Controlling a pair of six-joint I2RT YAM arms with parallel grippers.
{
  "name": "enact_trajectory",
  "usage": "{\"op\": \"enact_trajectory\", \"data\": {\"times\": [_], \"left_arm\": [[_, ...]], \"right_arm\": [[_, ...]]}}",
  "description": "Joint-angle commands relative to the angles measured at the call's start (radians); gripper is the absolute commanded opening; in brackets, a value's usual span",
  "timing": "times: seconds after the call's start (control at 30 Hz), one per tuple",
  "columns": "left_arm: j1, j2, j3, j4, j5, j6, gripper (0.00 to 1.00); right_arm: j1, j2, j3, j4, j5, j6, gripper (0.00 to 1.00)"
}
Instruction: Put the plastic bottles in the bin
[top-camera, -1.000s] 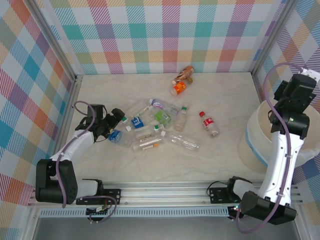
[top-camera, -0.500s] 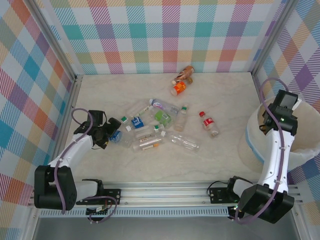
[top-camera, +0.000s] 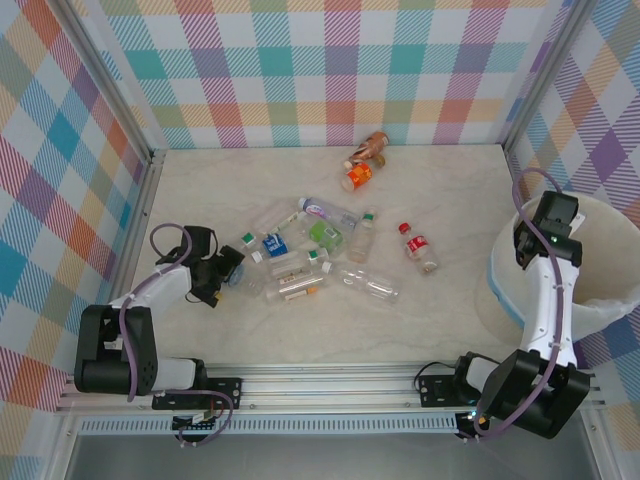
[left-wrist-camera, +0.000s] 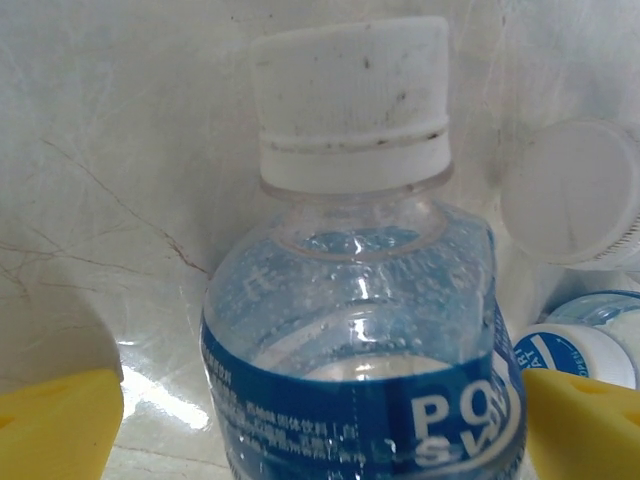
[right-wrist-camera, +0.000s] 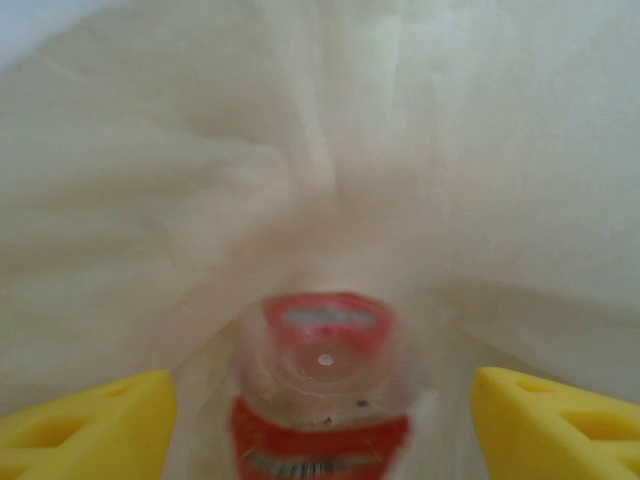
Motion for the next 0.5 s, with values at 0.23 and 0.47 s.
{"op": "enact_trajectory", "data": {"times": [0.23,0.47], "left_arm": [[0.017,-0.002,-0.039,0.036,0.014,-0.053,1.00],[0.027,0.012,-0.043,0.020,0.047,-0.041,1.00]], "right_arm": [[0.009,-0.153,0.179,-0.094,-0.369,-0.009,0.96],[0.116,-0.239,0.226,-0.005,-0.611,0.040,1.00]]}}
